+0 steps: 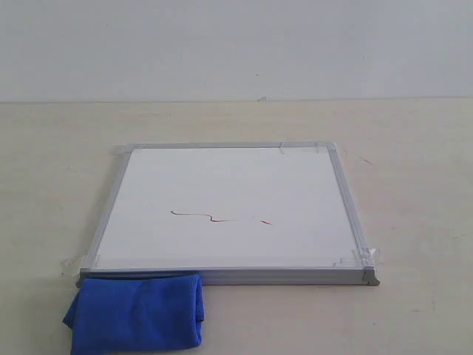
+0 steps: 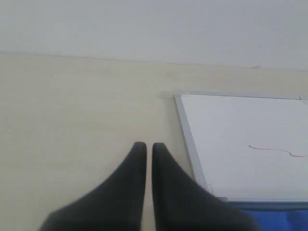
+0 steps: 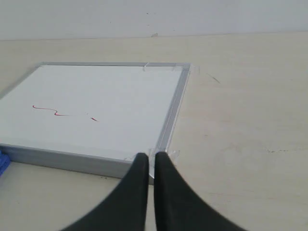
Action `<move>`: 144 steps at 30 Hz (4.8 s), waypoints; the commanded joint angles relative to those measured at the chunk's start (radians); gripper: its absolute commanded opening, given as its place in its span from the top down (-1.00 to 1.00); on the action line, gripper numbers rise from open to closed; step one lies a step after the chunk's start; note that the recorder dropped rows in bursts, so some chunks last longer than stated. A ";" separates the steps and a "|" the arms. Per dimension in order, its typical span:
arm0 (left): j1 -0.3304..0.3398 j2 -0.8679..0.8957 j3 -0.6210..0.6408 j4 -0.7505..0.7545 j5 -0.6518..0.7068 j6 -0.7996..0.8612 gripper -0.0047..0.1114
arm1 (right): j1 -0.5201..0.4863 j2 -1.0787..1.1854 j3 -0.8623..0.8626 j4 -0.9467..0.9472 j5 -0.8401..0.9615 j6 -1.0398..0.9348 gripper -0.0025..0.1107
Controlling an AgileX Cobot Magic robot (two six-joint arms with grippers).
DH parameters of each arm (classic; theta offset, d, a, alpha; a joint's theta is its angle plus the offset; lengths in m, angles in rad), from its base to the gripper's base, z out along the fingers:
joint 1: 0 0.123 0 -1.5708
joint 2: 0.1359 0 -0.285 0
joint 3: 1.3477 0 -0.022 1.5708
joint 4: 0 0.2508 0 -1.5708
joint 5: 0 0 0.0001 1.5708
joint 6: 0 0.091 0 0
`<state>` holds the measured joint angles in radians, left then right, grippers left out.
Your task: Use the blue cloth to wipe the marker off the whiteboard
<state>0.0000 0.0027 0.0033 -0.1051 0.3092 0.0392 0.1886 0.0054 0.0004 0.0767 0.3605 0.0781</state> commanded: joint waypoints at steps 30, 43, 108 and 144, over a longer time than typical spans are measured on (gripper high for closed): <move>0.000 -0.003 -0.003 -0.010 -0.003 0.006 0.84 | 0.002 -0.005 0.000 -0.004 -0.005 -0.005 0.93; 0.000 -0.003 -0.003 -0.010 -0.003 0.006 0.84 | 0.002 -0.005 0.000 -0.004 -0.005 -0.005 0.93; 0.000 -0.003 -0.003 -0.010 -0.003 0.006 0.84 | 0.161 1.191 -0.890 0.910 0.495 -1.350 0.00; 0.000 -0.003 -0.003 -0.010 -0.003 0.006 0.84 | 0.649 1.712 -0.890 0.904 -0.065 -1.597 -0.40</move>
<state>0.0000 0.0027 0.0033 -0.1086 0.3092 0.0392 0.8367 1.6920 -0.8845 0.9757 0.3046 -1.5037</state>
